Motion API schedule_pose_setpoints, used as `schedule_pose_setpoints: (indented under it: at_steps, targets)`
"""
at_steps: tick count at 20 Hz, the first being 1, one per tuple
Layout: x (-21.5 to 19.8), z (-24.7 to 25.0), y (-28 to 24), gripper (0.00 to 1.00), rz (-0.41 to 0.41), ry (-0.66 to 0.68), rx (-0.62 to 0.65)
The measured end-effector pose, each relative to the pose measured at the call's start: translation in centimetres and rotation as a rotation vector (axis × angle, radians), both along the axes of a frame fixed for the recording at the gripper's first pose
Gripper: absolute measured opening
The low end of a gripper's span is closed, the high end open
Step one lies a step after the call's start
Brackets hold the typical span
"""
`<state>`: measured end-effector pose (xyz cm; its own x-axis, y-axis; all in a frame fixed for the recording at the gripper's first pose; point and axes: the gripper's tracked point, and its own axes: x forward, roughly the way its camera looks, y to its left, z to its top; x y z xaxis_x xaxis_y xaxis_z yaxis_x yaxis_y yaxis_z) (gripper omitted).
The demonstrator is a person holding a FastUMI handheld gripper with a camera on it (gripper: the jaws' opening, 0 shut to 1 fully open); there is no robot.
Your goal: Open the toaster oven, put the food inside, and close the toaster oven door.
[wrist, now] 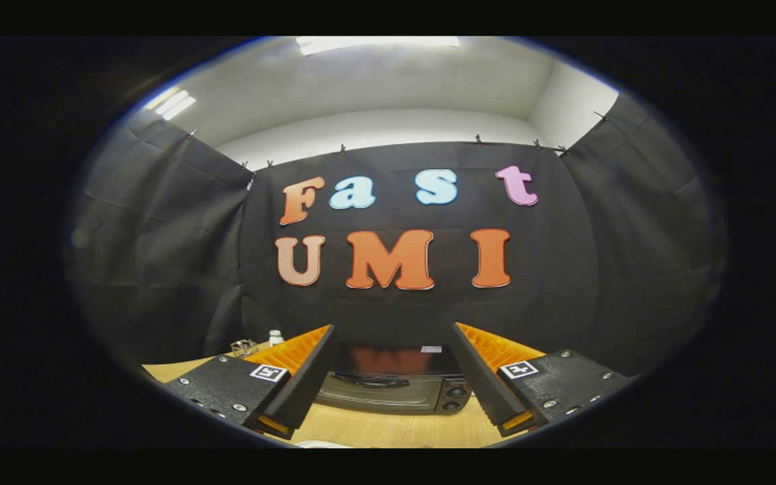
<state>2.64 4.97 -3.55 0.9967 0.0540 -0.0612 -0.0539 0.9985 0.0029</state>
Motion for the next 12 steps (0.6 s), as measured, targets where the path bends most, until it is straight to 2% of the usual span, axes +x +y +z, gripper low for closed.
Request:
schedule_pose_setpoints:
  at_steps: [7,12]
  targets:
    - [1.8,-2.3,0.7,0.99,-0.014,0.022,-0.015]
    - [4.6,-6.0,1.4,0.99,-0.018,0.087,0.000]
